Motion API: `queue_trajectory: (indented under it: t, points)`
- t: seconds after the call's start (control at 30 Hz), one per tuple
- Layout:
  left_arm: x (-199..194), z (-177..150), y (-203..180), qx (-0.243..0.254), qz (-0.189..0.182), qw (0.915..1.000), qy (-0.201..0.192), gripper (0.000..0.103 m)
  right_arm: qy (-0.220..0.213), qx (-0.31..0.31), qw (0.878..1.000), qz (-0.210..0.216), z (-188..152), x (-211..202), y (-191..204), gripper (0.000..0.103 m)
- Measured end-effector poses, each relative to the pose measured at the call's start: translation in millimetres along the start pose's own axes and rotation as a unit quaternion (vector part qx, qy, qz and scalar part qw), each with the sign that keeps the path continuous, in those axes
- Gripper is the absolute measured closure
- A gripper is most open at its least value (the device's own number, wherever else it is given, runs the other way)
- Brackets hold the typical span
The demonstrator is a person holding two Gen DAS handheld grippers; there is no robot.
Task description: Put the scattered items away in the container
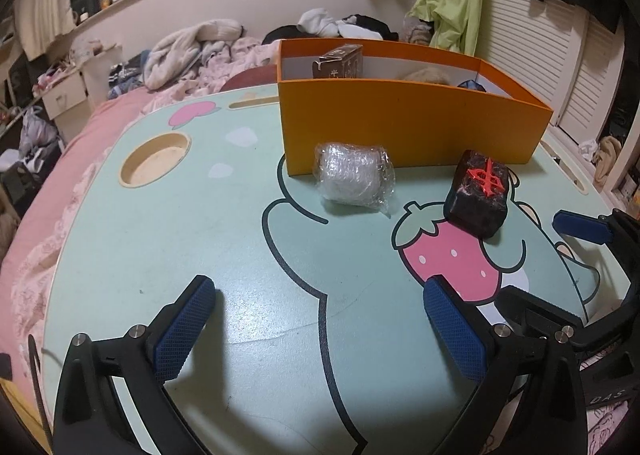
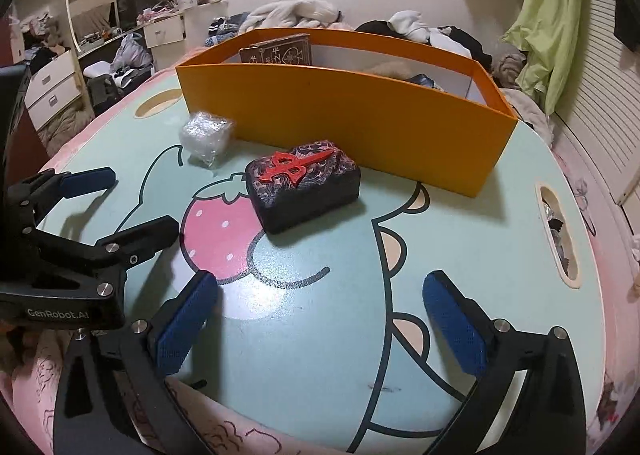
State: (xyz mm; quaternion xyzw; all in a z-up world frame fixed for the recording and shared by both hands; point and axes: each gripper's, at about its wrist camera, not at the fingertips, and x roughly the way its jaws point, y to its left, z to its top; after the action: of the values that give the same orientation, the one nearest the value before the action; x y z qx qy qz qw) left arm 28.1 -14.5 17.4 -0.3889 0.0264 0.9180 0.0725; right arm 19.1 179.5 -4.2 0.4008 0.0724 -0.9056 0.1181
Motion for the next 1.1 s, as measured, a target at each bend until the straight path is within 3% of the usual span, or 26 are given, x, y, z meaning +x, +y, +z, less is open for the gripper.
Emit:
queue_trajectory:
  t: [1.1]
  points:
    - [-3,-2,0,0.000,-0.001,1.0000,0.000,0.000,-0.002,-0.018,1.000,0.016,-5,-22,0,0.001]
